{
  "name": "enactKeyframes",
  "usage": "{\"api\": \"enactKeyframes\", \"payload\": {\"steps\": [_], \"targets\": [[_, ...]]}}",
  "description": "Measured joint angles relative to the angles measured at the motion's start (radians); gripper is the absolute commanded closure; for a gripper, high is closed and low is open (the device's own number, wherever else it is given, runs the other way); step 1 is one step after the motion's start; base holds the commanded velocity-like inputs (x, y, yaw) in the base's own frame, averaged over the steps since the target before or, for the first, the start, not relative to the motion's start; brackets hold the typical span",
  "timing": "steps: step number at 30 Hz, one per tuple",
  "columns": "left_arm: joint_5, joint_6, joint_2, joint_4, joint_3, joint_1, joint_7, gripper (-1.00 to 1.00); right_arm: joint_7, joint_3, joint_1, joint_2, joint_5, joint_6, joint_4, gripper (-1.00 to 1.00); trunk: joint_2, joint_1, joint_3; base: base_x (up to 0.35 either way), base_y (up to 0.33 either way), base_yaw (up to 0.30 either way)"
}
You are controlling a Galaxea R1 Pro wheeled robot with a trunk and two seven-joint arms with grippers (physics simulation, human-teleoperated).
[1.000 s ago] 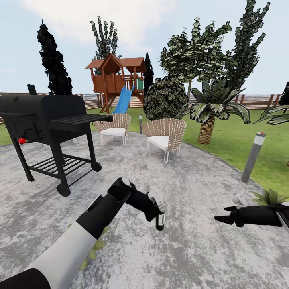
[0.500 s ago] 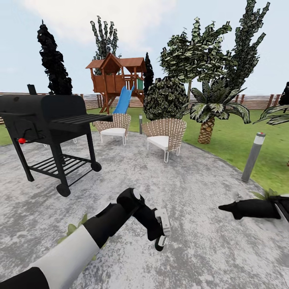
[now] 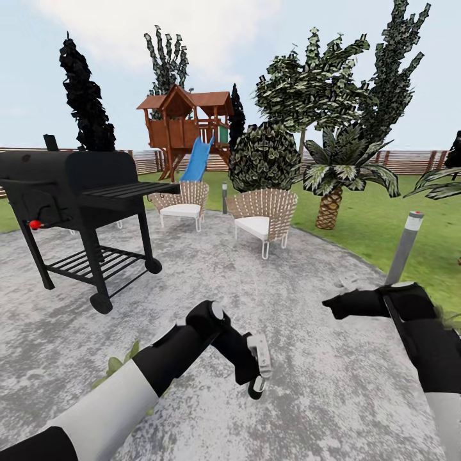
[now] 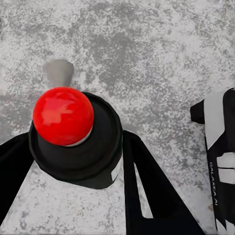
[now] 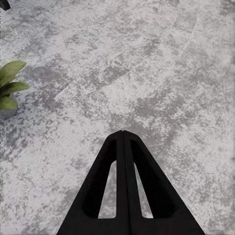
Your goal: Pick up the pesticide atomizer in the garden and spray insectifuge to fully cover both potted plants in the garden.
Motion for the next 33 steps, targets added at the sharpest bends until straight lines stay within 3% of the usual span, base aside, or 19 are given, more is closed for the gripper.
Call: {"api": "enactKeyframes", "payload": {"steps": [5,6,7,10,17,20,25,30,33], "targets": [[0.001,-0.041,0.002,0.001,0.000,0.004,0.000,1.00,0.099,0.006,0.000,0.006,0.007,0.000,-0.001,1.00,0.000,0.000,0.000,0.000,0.000,0.000],[0.001,-0.044,0.003,0.001,0.000,0.004,0.000,1.00,0.132,0.016,0.000,0.006,0.007,-0.001,-0.001,1.00,0.000,0.000,0.000,0.000,0.000,0.000],[0.001,-0.051,0.003,0.002,0.000,0.005,0.000,1.00,0.161,0.057,0.000,0.006,0.006,0.000,-0.002,1.00,0.000,0.000,0.000,0.000,0.000,0.000],[0.002,-0.078,0.004,0.002,0.001,0.005,0.000,1.00,0.169,0.103,0.000,0.006,0.007,-0.001,-0.003,1.00,0.000,0.000,0.000,0.000,0.000,0.000],[0.003,-0.114,0.038,0.009,0.007,0.006,0.000,1.00,0.179,0.139,0.000,0.005,0.007,-0.001,-0.003,1.00,0.000,0.000,0.000,0.000,0.000,0.000],[0.003,-0.122,0.044,0.009,0.008,0.006,0.001,1.00,0.236,0.183,0.000,0.006,0.007,-0.001,-0.003,1.00,0.000,0.000,0.000,0.000,0.000,0.000],[0.004,-0.136,0.046,0.009,0.008,0.006,0.001,1.00,0.284,0.206,0.000,0.007,0.008,-0.003,-0.003,1.00,0.000,0.000,0.000,0.000,0.000,0.000],[0.004,-0.136,0.041,0.034,0.007,0.006,0.001,1.00,0.288,0.286,0.000,0.007,0.008,-0.003,-0.003,1.00,0.000,0.000,0.000,0.000,0.000,0.000],[0.004,-0.136,0.039,0.062,0.009,0.006,0.002,1.00,0.288,0.296,0.000,0.007,0.008,-0.003,-0.003,1.00,0.000,0.000,0.000,0.000,0.000,0.000]]}}
